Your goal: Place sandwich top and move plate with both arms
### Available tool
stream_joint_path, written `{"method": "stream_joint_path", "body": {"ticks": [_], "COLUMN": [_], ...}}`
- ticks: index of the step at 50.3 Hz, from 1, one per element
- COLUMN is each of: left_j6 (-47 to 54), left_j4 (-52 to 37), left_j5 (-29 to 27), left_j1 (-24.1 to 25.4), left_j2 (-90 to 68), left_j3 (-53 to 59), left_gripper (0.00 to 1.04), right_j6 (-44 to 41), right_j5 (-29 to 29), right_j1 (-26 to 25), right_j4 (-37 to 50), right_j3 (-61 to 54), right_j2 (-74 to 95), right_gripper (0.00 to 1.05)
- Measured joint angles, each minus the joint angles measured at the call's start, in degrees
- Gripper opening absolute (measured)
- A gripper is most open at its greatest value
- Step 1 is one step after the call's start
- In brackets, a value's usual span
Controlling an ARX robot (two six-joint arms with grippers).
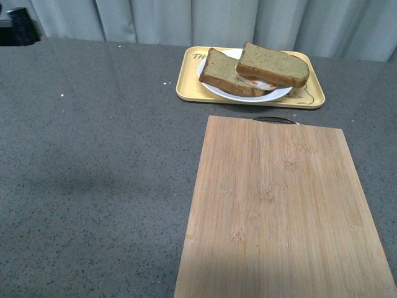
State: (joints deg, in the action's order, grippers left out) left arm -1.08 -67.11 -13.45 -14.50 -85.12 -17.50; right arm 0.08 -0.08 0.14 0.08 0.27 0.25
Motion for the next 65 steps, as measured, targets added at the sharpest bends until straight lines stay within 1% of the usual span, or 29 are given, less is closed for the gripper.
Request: {"method": "stream_joint_path", "body": {"ticks": [13, 32, 35, 38, 50, 65], "left_j6": [0.24, 0.46, 0.61, 0.59, 0.61, 0.61], "left_j4": [5.86, 15.5, 18.64, 21.14, 30.86, 39.69], "left_j5": [5.16, 8.37, 12.63, 13.07, 13.4, 13.44], "left_j1": [6.03, 9.4, 12.66, 13.99, 14.36, 14.36], "left_j2": [15.23, 29.59, 33.53, 36.65, 47.93, 57.48], "left_j3": [9.73, 14.45, 15.28, 15.78, 16.37, 16.41], "left_gripper": [0.04, 0.04, 0.04, 0.04, 0.04, 0.04], "right_j6": [0.0, 0.0, 0.0, 0.0, 0.0, 0.0], "right_j5": [-0.02, -0.04, -0.04, -0.02, -0.02, -0.02], "right_j1": [0.0, 0.0, 0.0, 0.0, 0.0, 0.0], "right_j4": [0.02, 0.02, 0.02, 0.02, 0.02, 0.02], "right_j3": [-0.02, 0.0, 0.0, -0.02, 0.0, 0.0], "right_j2": [0.0, 0.0, 0.0, 0.0, 0.0, 0.0], "right_gripper": [0.95, 0.95, 0.95, 0.95, 0.95, 0.95]}}
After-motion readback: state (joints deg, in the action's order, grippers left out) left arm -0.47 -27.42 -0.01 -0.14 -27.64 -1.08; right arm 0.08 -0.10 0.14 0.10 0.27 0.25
